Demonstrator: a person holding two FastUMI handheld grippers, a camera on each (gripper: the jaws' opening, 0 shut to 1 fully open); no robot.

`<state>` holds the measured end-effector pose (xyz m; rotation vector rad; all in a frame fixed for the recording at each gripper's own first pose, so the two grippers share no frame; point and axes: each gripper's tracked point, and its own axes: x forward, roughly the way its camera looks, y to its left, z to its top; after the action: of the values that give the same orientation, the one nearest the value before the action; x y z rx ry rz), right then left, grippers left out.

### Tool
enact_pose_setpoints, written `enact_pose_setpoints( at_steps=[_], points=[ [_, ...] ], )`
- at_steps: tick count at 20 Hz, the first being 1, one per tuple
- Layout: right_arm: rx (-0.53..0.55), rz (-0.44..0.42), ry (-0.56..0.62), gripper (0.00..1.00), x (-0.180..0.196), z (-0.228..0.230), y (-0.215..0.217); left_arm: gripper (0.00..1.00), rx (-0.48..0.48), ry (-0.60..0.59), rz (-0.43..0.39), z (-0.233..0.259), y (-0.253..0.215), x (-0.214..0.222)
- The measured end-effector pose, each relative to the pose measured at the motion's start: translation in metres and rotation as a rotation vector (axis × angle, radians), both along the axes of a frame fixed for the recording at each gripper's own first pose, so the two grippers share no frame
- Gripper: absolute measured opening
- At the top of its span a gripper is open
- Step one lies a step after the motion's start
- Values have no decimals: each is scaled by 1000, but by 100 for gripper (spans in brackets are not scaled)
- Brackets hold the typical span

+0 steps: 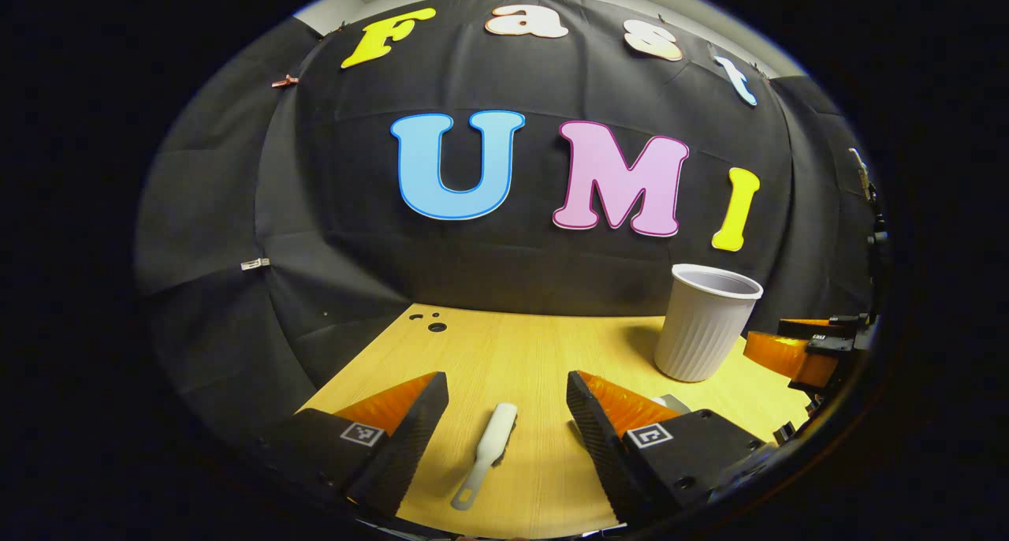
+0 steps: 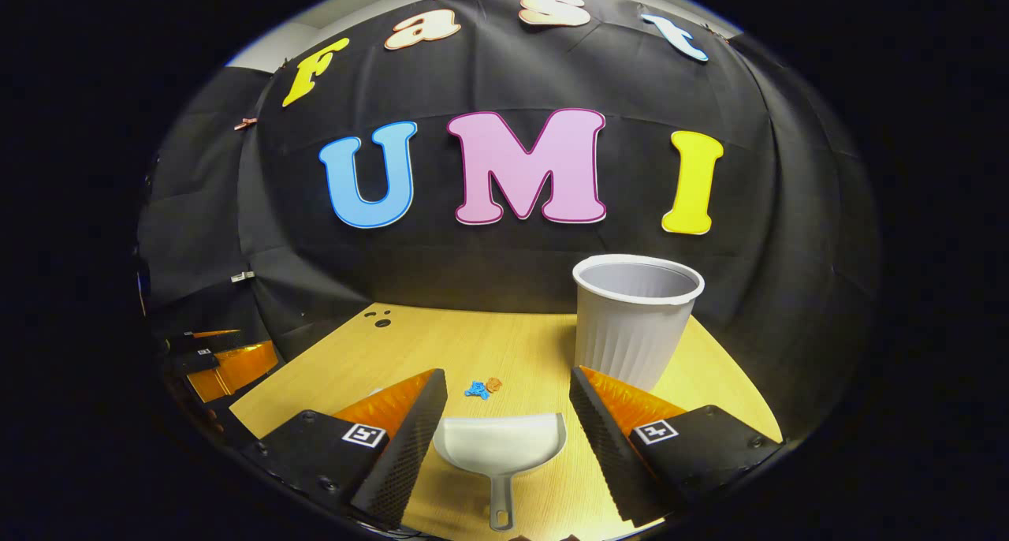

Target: Pick up the small broom and dustpan from the desktop, sweep the trash into the dustpan with the broom, and then empty the trash into the garbage bin.

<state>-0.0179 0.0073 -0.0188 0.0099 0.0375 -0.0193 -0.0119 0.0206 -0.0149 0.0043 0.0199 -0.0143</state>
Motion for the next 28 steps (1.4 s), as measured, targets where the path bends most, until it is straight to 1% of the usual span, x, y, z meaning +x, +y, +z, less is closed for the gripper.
enact_pose_setpoints(
  at_steps=[3,6,9,11,16,19,22,24,28],
  points=[
    [-9,8,7,98,-4,-4,3,96,-1,19,-4,-8,5,1],
    [-17,8,26,98,-4,-9,2,96,-15,60,-43,-20,4,3],
    [-9,3,42,98,-4,-15,1,96,-38,130,-83,-41,3,13],
    [-4,0,57,98,-4,-18,-1,96,-47,192,-105,-59,2,24],
    [-20,-14,99,98,-6,-34,-7,96,-33,372,-118,-112,12,54],
    [-27,-28,129,98,-11,-45,-12,96,4,484,-125,-146,23,68],
    [-19,-53,153,98,-16,-54,-19,96,52,587,-139,-178,23,83],
    [-15,-73,169,98,-17,-58,-23,96,68,647,-157,-193,20,92],
    [0,-107,189,98,-18,-66,-29,96,89,755,-156,-220,18,102]
  ],
)
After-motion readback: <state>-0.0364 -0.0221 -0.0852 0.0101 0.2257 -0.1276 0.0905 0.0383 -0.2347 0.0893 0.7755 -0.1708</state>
